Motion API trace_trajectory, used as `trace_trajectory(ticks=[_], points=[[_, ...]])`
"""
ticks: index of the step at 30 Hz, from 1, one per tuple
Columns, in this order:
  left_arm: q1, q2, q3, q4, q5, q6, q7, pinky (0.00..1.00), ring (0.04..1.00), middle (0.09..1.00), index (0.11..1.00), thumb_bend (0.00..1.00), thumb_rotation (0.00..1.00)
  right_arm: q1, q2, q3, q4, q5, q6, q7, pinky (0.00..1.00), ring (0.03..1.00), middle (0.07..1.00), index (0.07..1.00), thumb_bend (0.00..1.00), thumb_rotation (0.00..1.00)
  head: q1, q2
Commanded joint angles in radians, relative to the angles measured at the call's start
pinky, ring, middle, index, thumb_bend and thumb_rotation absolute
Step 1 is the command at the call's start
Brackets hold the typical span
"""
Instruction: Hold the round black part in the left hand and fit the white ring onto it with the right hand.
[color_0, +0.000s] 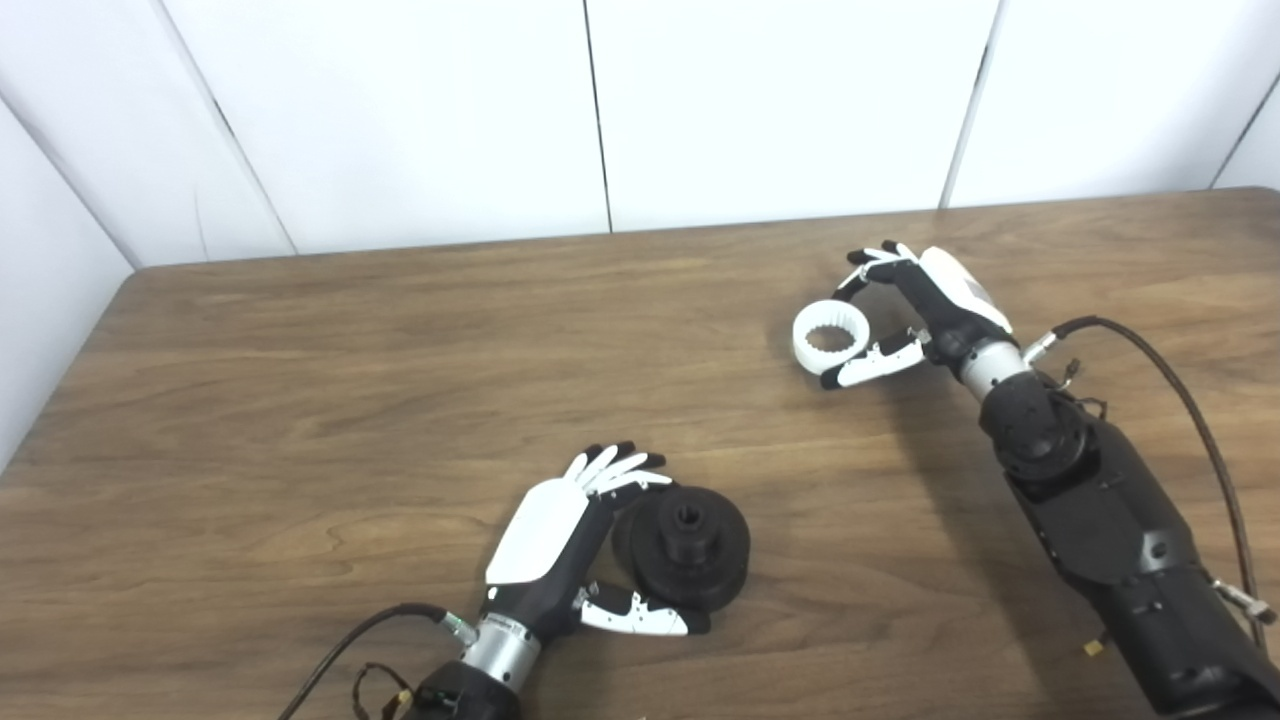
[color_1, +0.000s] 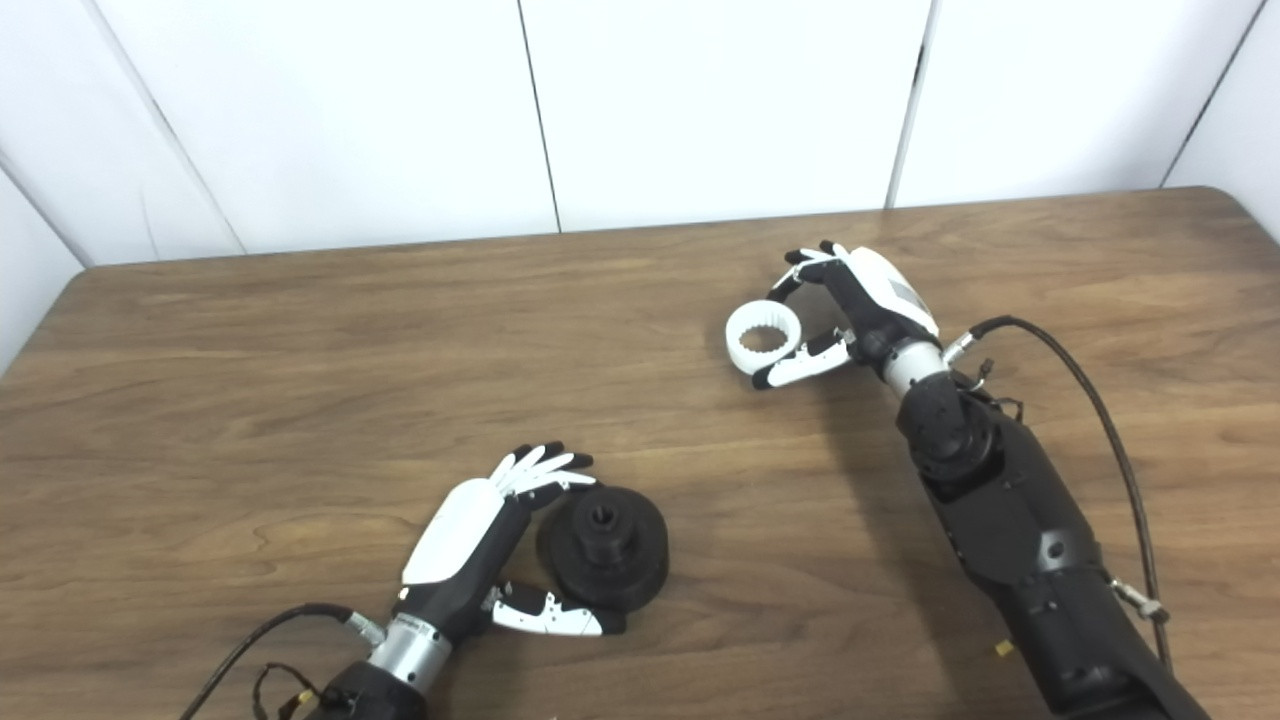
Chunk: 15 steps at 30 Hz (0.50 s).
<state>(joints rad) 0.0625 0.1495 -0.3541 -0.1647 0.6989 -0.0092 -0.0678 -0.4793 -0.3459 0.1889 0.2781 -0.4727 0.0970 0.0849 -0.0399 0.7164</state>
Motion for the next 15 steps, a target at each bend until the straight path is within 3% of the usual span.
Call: trace_trajectory(ticks=[1,9,15], points=[[0.010,0.014,-0.003,0.028,0.014,0.016,-0.010,1.00,0.963,0.883,0.674,0.92,0.33,-0.022,-0.011,-0.019,-0.067,0.016,-0.001,0.005,0.98,1.000,0.883,0.492,0.52,0.16,-0.001,0.001],[0.006,0.013,-0.004,0.034,0.016,0.021,-0.012,1.00,0.965,0.885,0.678,0.92,0.32,0.017,-0.004,-0.040,-0.184,0.056,0.046,0.051,0.99,1.000,0.882,0.492,0.52,0.16,0.001,-0.002],[0.000,0.011,-0.003,0.045,0.014,0.016,-0.006,1.00,0.964,0.885,0.675,0.92,0.32,0.073,-0.012,-0.045,-0.353,0.099,0.105,0.125,0.98,1.000,0.887,0.491,0.52,0.16,-0.002,-0.002]])
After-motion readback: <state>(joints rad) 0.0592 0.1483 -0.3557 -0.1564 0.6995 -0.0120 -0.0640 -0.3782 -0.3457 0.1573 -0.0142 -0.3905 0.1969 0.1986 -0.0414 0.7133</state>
